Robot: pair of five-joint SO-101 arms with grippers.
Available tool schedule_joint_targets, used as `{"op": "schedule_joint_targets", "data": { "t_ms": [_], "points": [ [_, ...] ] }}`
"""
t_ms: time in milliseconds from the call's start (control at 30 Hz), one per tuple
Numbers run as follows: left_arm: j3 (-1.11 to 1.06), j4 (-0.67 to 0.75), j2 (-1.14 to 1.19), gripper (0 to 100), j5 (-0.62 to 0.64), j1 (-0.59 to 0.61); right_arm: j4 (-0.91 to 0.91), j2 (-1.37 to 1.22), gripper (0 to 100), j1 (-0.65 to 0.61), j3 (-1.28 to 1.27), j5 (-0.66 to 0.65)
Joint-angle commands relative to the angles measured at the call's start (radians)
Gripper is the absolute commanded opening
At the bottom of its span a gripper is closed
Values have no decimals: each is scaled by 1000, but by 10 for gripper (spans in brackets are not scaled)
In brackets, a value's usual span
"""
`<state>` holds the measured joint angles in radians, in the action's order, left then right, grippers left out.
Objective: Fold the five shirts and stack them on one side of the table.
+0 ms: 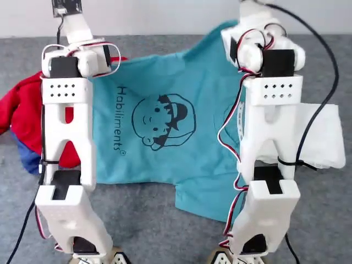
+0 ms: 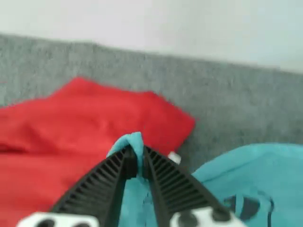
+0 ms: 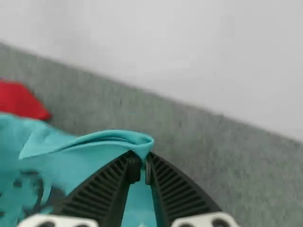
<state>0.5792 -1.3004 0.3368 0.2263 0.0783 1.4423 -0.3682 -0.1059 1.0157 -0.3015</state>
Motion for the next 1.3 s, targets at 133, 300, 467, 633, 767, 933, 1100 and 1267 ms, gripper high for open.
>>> {"op": "schedule_joint_targets", "data": {
  "t_ms": [133,300,467,633,767,933,1100,1267],
  "points": [
    [-65,-288,31,13,-74,-38,344,12,8,-21,38,-20],
    [-268,-301,-51,12,-97,-55,357,111,8,-18,-123,6],
    [-585,-137,-192,12,-121,-38,329,294,8,-25,-494,-37],
    [-868,23,-296,12,-189,-14,268,478,8,24,-810,-95],
    [-969,100,-311,12,-190,26,203,601,8,71,-1065,-147],
    [-1036,166,-311,12,-195,51,130,734,8,110,-1310,-195],
    [-1044,146,-311,12,-253,114,133,857,8,116,-1473,-252],
    [-1046,94,-315,12,-307,133,133,967,8,193,-1593,-328]
  ]
}}
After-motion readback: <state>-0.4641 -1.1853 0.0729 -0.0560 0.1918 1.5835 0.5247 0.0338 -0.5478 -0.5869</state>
